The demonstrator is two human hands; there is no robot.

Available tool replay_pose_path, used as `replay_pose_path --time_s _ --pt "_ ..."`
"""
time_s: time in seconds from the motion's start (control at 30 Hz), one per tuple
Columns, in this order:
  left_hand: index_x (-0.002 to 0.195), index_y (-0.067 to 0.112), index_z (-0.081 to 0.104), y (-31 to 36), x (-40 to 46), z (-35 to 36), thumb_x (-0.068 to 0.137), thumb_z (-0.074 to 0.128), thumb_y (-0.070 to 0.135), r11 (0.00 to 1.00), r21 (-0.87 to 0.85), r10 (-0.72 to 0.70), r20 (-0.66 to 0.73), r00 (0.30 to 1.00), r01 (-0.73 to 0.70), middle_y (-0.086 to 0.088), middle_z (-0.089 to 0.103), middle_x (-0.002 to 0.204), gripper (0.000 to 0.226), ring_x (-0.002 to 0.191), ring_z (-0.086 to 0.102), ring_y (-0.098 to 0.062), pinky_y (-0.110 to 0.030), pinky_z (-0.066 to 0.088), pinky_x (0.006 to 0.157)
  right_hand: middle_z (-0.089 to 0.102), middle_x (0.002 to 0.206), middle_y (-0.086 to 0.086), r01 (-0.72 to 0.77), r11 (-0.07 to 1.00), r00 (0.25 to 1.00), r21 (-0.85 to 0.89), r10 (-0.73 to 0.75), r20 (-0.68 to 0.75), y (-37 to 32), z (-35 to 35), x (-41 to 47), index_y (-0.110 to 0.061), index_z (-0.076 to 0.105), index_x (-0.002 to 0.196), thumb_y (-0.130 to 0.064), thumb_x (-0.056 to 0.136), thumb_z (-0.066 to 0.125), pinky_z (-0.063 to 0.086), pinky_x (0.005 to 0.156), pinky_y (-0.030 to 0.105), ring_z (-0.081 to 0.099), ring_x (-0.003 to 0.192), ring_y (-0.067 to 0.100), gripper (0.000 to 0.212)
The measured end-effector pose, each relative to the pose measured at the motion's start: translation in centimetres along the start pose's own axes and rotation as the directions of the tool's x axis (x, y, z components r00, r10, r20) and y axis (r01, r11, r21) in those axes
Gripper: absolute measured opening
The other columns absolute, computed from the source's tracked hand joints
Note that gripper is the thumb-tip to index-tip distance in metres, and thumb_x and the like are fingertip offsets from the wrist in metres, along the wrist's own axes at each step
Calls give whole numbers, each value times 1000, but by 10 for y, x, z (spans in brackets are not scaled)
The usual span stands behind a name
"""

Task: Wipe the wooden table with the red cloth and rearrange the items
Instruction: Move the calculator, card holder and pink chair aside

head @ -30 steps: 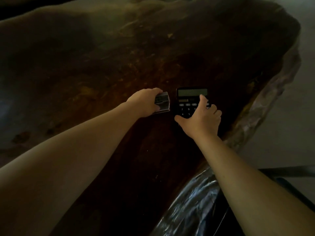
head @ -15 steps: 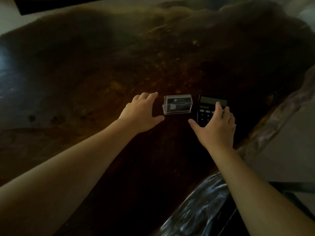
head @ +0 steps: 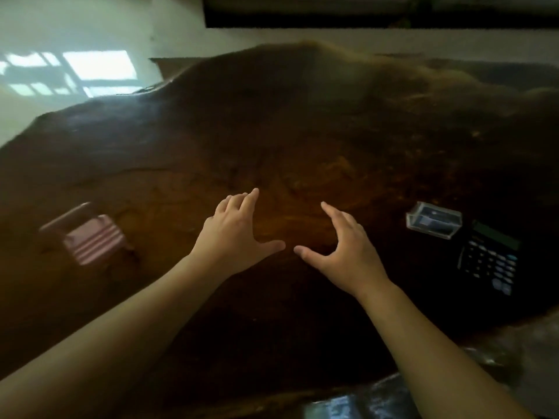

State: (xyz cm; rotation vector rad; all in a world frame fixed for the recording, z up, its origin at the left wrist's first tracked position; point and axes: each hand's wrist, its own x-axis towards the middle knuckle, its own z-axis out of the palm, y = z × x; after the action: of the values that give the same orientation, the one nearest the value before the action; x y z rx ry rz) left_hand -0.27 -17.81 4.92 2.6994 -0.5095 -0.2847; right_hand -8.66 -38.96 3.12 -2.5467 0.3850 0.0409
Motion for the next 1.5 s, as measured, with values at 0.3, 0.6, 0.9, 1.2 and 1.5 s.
replay_pose_path --time_s 0.3,0.6,0.9,1.2,1.5 --pt "156 25 13 -147 -98 -65 67 69 74 957 -97 -284 -140 949 273 -5 22 162 116 149 14 -26 -49 24 116 41 157 -7 289 957 950 -21 -284 129 -158 88 -3 -40 28 154 -74 77 67 48 97 38 43 139 18 93" --pt "153 25 17 -280 -177 -75 59 70 80 835 -94 -550 -175 817 542 -5 31 158 122 145 27 -28 -50 37 108 36 159 7 391 919 906 -44 -376 197 -281 193 -14 -29 44 147 -60 83 73 50 104 45 42 142 29 77" --pt "155 24 13 -337 -207 -63 51 61 91 788 2 -615 29 788 615 -5 35 156 132 140 37 -29 -51 43 102 37 157 20 341 926 937 -162 -319 144 -320 238 -10 -18 47 142 -56 86 73 49 105 49 39 141 39 73" --pt "155 22 17 -310 -176 -68 57 64 86 823 53 -568 52 821 566 -5 30 159 126 145 27 -28 -51 37 108 48 144 13 346 935 937 -78 -339 83 -304 216 -1 -19 46 138 -47 87 73 51 89 37 48 125 29 63" --pt "156 25 15 -213 -99 -58 61 66 81 918 33 -397 56 916 396 -6 28 160 122 145 25 -27 -50 36 109 51 139 6 255 967 964 6 -253 -84 -214 132 18 -22 45 136 -49 87 73 58 86 33 51 122 22 62"
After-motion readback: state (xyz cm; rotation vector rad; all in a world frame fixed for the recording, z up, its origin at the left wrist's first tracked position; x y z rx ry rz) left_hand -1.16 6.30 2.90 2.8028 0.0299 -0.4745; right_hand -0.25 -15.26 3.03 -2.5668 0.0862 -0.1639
